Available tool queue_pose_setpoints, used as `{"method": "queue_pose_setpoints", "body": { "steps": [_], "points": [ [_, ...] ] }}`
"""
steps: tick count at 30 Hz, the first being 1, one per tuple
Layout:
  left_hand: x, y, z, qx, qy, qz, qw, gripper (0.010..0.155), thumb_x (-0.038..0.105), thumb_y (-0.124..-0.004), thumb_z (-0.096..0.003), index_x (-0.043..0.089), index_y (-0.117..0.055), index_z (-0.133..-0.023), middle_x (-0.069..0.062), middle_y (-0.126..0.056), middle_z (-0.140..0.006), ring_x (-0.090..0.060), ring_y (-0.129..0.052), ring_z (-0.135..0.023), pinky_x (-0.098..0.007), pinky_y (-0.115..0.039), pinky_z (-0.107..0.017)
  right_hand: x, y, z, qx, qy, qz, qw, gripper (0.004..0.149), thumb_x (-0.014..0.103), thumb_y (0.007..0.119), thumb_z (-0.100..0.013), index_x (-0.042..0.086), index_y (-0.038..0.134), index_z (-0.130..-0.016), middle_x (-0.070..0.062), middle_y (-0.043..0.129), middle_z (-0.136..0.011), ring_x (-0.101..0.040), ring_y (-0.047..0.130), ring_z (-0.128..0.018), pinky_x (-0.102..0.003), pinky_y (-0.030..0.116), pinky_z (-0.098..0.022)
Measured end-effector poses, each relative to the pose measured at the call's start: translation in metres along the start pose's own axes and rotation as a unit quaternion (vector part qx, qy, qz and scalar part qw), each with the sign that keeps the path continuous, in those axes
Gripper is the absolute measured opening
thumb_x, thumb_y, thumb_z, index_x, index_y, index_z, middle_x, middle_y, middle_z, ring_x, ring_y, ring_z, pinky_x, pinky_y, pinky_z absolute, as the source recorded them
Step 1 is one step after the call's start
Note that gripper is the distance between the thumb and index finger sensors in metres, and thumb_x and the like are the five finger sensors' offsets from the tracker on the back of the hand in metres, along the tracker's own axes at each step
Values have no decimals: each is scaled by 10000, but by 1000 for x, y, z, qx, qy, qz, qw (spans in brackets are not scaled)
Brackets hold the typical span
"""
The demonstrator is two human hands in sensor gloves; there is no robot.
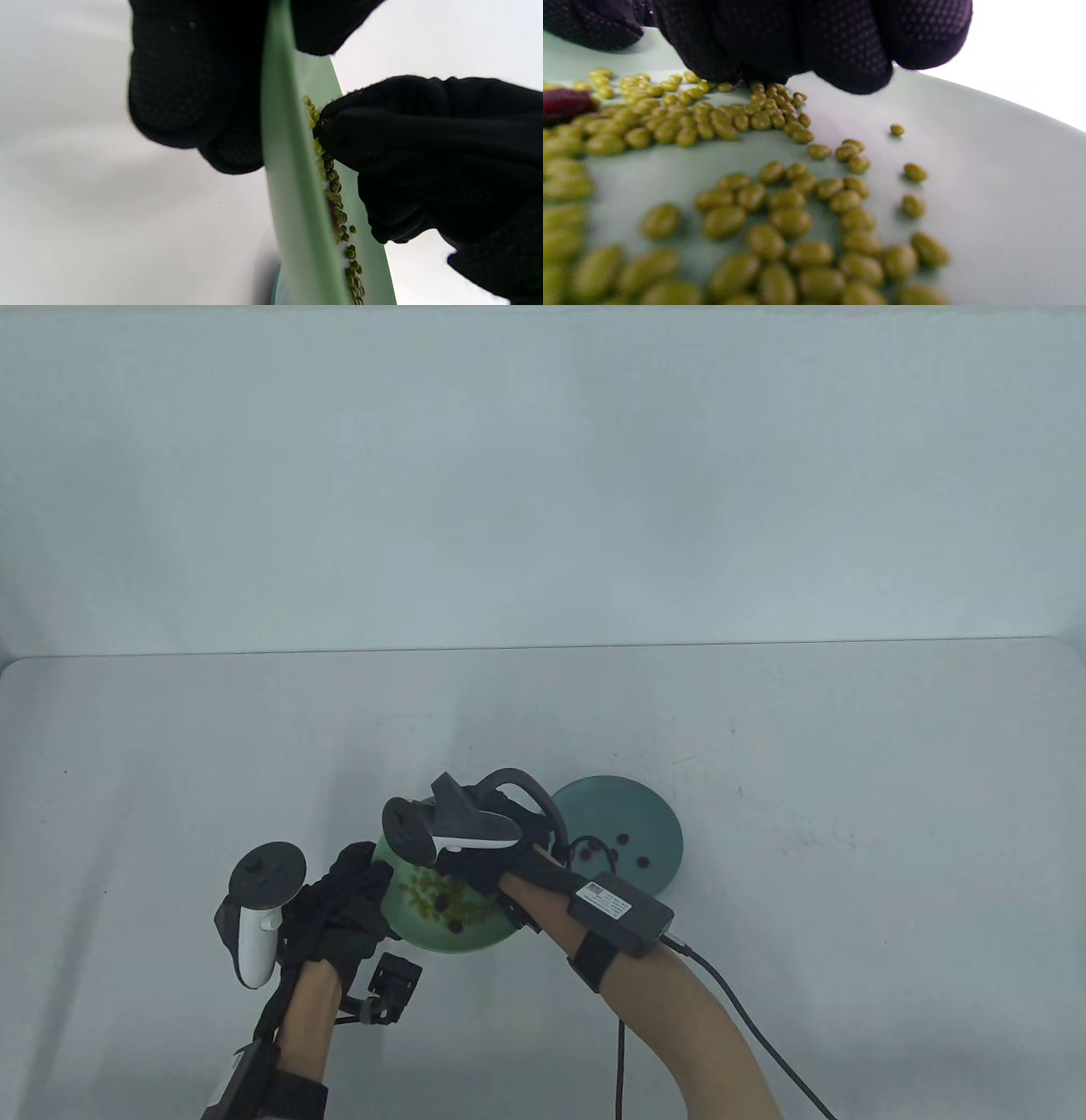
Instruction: Pick cranberries with hand pinch into plate
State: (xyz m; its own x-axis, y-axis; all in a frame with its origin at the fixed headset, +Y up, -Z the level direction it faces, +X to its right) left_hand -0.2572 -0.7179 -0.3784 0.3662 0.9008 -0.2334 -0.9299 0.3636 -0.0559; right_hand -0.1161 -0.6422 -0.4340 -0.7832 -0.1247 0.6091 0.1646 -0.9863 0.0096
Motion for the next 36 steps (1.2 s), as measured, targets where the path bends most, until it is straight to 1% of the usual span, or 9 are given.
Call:
{"method": "queue_pose_setpoints", "body": {
  "steps": [6, 11, 14, 18, 22, 27, 30, 32, 36],
  "points": [
    [0, 0, 0, -3, -1, 0, 1000, 518, 211, -670, -589, -7, -544, -1042, -183, -843, -825, -251, -1088, -496, -317, -966, -375, 0, 1, -2, 22, -8, -15, 1000, 493, 473, 786, -512, 166, 827, -896, 132, 905, -436, -64, 955, -378, -344, 872, -387],
    [1, 0, 0, -4, -3, -1, 1000, 519, 213, -669, -590, -4, -540, -1044, -181, -843, -827, -249, -1089, -500, -316, -965, -379, -1, 0, -2, 19, -7, -19, 1000, 494, 475, 790, -510, 158, 836, -887, 134, 906, -432, -63, 955, -374, -343, 872, -386],
    [1, 0, 0, -6, -2, 0, 1000, 517, 214, -668, -590, 4, -539, -1044, -179, -844, -827, -247, -1089, -501, -317, -968, -370, -4, -7, -1, 14, -7, -29, 999, 490, 475, 789, -511, 164, 839, -886, 134, 905, -432, -63, 954, -374, -343, 871, -386],
    [1, -2, 0, -7, 0, -2, 1000, 517, 215, -669, -590, -1, -543, -1043, -181, -843, -827, -249, -1089, -502, -318, -968, -371, -13, -25, 5, -5, -1, -36, 999, 490, 476, 789, -511, 166, 840, -886, 133, 905, -431, -62, 954, -373, -342, 871, -385],
    [1, -2, 0, -6, 1, -1, 1000, 517, 216, -668, -590, 0, -541, -1043, -179, -843, -827, -249, -1088, -502, -318, -967, -370, -33, -45, 15, -26, 19, -29, 999, 490, 477, 788, -511, 168, 838, -888, 135, 905, -432, -62, 954, -374, -342, 871, -385],
    [1, -2, 0, -6, 2, -2, 1000, 518, 217, -669, -591, 0, -542, -1043, -181, -843, -827, -251, -1088, -502, -319, -967, -371, -69, -56, 27, -40, 57, -26, 997, 489, 478, 787, -511, 170, 838, -888, 135, 904, -432, -61, 953, -373, -341, 871, -385],
    [1, -2, 0, -6, 2, -2, 1000, 517, 218, -668, -590, 0, -544, -1043, -180, -843, -827, -249, -1088, -503, -318, -967, -370, -92, -53, 34, -41, 83, -29, 995, 488, 476, 786, -512, 168, 838, -887, 134, 904, -432, -62, 953, -373, -341, 870, -385],
    [1, -2, 0, -6, 2, -2, 1000, 519, 217, -669, -590, 1, -541, -1044, -180, -843, -827, -252, -1087, -502, -320, -966, -371, -107, -47, 38, -38, 100, -31, 994, 488, 476, 786, -512, 169, 836, -888, 135, 904, -432, -62, 952, -374, -341, 870, -385],
    [1, -1, 0, -5, 3, -1, 1000, 517, 217, -669, -590, -1, -544, -1043, -181, -842, -828, -250, -1088, -502, -320, -966, -371, -133, -25, 42, -21, 134, -37, 990, 486, 475, 786, -512, 171, 835, -888, 134, 903, -432, -62, 952, -373, -341, 869, -385]
  ]
}}
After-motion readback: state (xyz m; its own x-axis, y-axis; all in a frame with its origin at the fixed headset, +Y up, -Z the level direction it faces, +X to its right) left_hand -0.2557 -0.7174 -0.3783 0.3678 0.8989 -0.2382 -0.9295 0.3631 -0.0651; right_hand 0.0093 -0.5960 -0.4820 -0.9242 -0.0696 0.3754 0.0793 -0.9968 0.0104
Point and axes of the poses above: the tracker on the back of each hand, its own x axis roughly to the thumb side, its own z axis roughly from the fingertips to the wrist, y = z × x, the point moved 3 cm from there along -z, roughly from the wrist to the fingertips
